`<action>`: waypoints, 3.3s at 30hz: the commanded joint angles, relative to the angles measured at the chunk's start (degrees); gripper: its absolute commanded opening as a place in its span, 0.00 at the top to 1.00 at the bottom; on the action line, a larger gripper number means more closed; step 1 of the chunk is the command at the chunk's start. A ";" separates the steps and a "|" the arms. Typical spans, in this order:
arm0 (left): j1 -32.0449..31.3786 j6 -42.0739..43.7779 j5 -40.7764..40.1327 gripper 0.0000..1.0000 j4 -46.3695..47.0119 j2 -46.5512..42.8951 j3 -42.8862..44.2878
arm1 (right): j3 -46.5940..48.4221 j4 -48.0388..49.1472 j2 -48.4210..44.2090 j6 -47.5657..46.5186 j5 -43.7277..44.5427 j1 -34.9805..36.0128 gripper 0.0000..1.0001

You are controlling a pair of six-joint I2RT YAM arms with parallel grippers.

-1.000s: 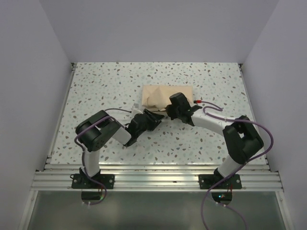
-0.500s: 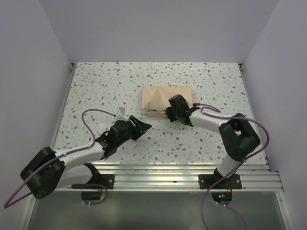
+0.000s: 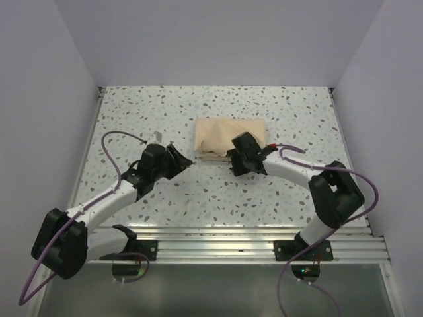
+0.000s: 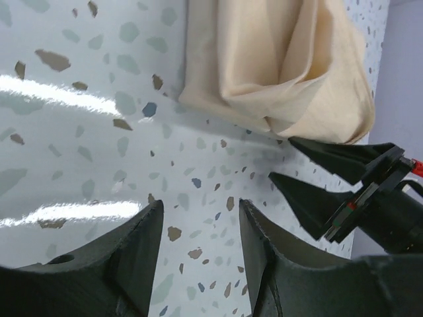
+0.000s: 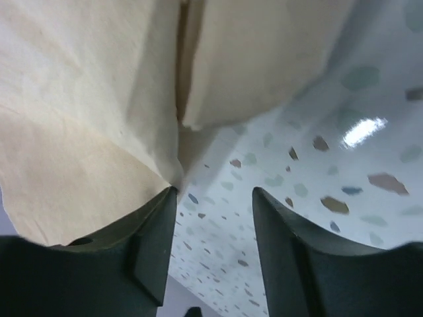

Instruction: Prepare the surgical pack

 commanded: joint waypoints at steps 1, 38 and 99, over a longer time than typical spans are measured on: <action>1.42 6.61 1.57 0.46 -5.57 0.34 7.39 | 3.26 -13.08 -8.13 -1.77 -1.04 1.17 0.43; 11.09 30.87 39.80 0.41 -6.72 50.61 58.91 | 54.07 -13.98 31.76 -77.98 -55.52 -26.95 0.37; 5.46 43.09 38.14 0.53 -18.41 17.40 23.32 | -4.66 -15.09 -19.13 -83.86 -51.67 -28.89 0.39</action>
